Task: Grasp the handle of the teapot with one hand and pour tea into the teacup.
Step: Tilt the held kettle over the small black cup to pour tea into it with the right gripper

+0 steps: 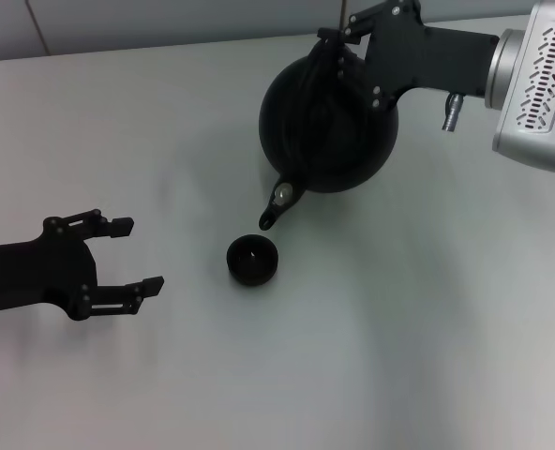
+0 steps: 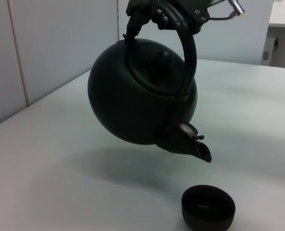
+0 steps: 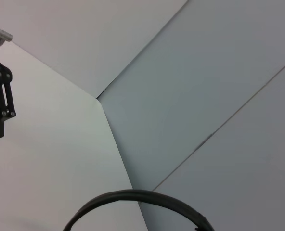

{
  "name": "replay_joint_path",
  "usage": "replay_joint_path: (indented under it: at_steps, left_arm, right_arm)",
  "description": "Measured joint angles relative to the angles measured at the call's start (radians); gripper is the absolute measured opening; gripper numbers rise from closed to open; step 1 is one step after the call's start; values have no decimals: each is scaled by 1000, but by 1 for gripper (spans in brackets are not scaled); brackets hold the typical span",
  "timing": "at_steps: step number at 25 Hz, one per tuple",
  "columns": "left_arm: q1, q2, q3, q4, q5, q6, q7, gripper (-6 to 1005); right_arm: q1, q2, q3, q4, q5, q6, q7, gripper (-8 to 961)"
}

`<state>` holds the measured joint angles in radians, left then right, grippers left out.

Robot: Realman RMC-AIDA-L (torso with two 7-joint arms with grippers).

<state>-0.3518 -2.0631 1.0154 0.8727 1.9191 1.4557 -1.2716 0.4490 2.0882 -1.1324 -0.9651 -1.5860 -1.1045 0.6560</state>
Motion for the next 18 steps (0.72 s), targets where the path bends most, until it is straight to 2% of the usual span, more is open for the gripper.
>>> replay_joint_path:
  at_steps: [11,18]
  left_arm:
    - [-3,0,0,0,0,-2,0,871]
    - [-1,0,0,0,-1,-7,0,871]
  right_arm:
    - [-1,1,-13,-19,-2,3,-15,85]
    - [-4,1,-71,-28,-2,69,-37,84]
